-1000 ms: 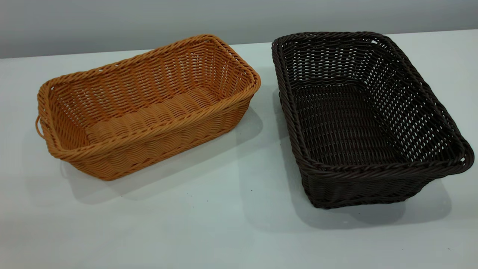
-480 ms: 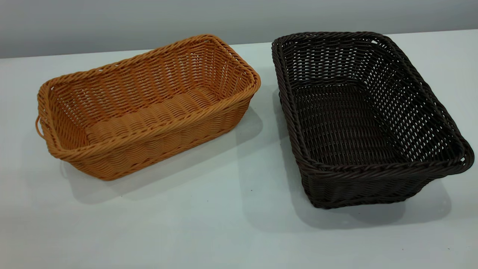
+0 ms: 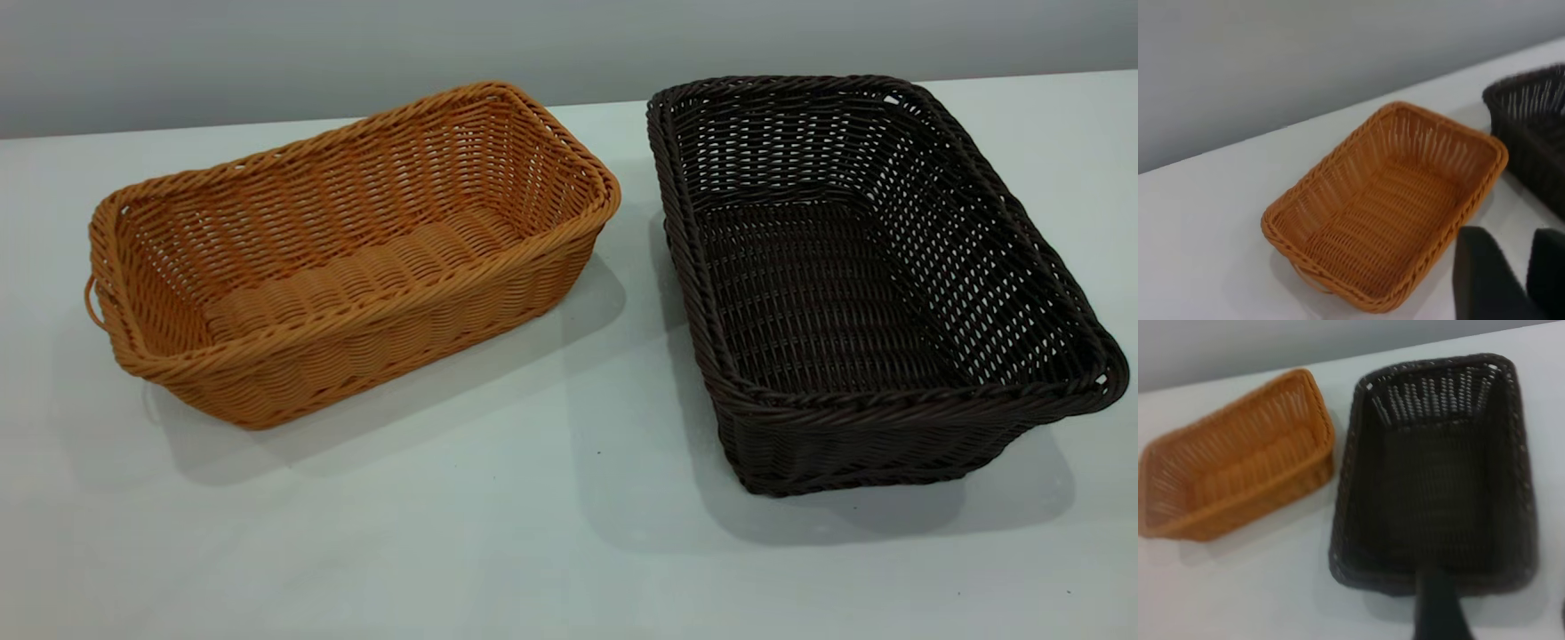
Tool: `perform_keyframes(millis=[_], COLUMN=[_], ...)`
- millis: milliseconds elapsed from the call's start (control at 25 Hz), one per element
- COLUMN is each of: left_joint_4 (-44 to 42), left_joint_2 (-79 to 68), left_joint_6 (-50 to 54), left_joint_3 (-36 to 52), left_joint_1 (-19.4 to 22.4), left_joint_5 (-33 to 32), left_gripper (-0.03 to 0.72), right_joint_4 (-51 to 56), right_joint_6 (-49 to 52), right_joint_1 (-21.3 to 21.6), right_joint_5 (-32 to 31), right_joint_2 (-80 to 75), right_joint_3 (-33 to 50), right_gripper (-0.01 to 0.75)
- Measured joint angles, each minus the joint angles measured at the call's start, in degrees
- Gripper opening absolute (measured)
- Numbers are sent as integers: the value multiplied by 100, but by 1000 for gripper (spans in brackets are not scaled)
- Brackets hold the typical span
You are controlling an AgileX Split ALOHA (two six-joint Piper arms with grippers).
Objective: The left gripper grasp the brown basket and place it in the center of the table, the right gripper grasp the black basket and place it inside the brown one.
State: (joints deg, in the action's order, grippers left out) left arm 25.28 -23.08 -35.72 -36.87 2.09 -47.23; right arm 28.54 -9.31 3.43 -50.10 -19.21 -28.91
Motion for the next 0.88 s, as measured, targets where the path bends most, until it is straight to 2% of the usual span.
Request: perform_keyframes(millis=[120,280,520,680,880], left_joint_4=[142,154,126,14,-609], left_joint_2=[-638,-1451,-2449,-2940,-3453], left_joint_6=[-513,-934,-1116,-1424,-1343], left_joint_3=[-14,-14,-14,-14,-14], left_joint_1=[-16,-306,-707,-945,-1329], left_joint_5=[182,229,343,462,615], left_gripper=[286,345,354,350,340], right_joint_4=[410,970,2018,2352,2788], right_joint_6=[-253,-601,-893,-779,-315], right_joint_1=[0,0,0,0,0], right_joint_5=[303,445,839,683,593], right_joint_2=[-405,-729,-968,-1353,-1925], right_joint_3=[-133,-182,-182,-182,-182], right_gripper=[433,442,443,443,443])
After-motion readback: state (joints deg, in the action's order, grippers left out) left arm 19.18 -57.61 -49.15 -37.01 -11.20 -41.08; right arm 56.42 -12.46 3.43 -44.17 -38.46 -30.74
